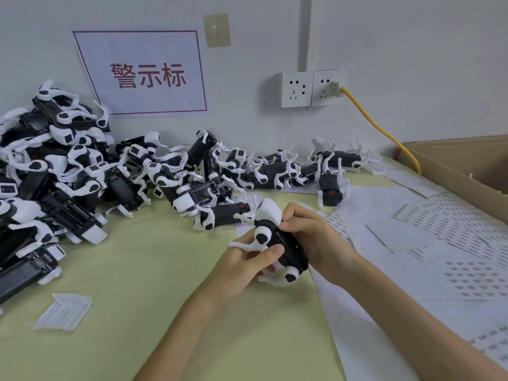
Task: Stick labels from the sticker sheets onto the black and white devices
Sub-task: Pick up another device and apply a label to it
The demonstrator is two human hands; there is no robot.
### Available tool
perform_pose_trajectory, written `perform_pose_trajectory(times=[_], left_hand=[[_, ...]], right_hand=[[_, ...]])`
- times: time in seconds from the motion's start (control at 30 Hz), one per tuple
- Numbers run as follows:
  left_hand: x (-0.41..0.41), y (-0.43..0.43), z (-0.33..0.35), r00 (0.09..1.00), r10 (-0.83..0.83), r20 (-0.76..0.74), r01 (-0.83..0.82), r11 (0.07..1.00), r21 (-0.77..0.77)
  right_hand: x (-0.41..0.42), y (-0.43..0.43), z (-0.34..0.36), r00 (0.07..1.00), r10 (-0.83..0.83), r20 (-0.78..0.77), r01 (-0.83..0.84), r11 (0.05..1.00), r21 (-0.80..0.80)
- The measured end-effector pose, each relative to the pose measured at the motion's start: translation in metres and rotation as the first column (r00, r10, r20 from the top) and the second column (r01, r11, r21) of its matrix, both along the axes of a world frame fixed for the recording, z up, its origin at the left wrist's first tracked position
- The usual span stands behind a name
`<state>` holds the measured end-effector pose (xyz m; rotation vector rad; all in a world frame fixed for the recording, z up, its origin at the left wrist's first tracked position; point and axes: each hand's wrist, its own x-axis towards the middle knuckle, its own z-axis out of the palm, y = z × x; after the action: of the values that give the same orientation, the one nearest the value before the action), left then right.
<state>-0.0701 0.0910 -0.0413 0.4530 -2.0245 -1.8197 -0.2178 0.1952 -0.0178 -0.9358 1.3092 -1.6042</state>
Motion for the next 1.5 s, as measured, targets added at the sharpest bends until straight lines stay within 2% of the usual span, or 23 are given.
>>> perform_pose_trajectory(times=[0.2,0.37,0.5,0.57,0.8,0.93,1.1,1.2,1.33,1.4,1.5], left_hand=[[0.004,0.002,0.005,0.998,-0.057,-0.023,0.058,0.997,0.048],[0.005,-0.001,0.003,0.993,-0.043,-0.107,0.070,0.960,0.270],[0.005,-0.001,0.010,0.977,-0.027,-0.211,0.111,0.910,0.399],[0.006,-0.002,0.012,0.975,0.008,-0.221,0.098,0.881,0.462],[0.004,-0.006,0.009,0.967,0.106,-0.233,0.015,0.884,0.467],[0.005,-0.009,0.012,0.955,0.208,-0.213,-0.095,0.891,0.443],[0.006,-0.011,0.014,0.962,0.179,-0.207,-0.114,0.950,0.292],[0.007,-0.011,0.016,0.982,0.098,-0.160,-0.049,0.957,0.286],[0.007,-0.015,0.009,0.988,0.129,-0.084,-0.113,0.979,0.170],[0.006,-0.018,0.006,0.977,0.202,-0.061,-0.184,0.957,0.224],[0.005,-0.018,0.008,0.967,0.250,-0.046,-0.209,0.882,0.422]], right_hand=[[-0.004,0.001,0.001,0.999,0.025,0.028,-0.026,0.999,0.029],[-0.003,0.001,-0.002,1.000,0.019,-0.006,-0.019,0.999,-0.030],[0.003,0.000,-0.001,0.997,0.073,-0.023,-0.074,0.994,-0.082],[0.008,-0.002,-0.002,0.991,0.062,-0.120,-0.073,0.993,-0.090],[0.010,0.000,-0.004,0.927,-0.092,-0.363,0.063,0.994,-0.092],[0.008,-0.002,-0.006,0.908,-0.149,-0.392,0.115,0.987,-0.109],[0.009,-0.006,-0.007,0.942,-0.195,-0.273,0.159,0.976,-0.146],[0.007,-0.006,-0.006,0.943,-0.269,-0.194,0.245,0.959,-0.141],[-0.005,-0.004,-0.001,0.927,-0.363,0.095,0.371,0.925,-0.086],[-0.012,0.000,0.004,0.907,-0.352,0.231,0.376,0.924,-0.072],[-0.018,0.003,0.007,0.904,-0.313,0.293,0.358,0.927,-0.114]])
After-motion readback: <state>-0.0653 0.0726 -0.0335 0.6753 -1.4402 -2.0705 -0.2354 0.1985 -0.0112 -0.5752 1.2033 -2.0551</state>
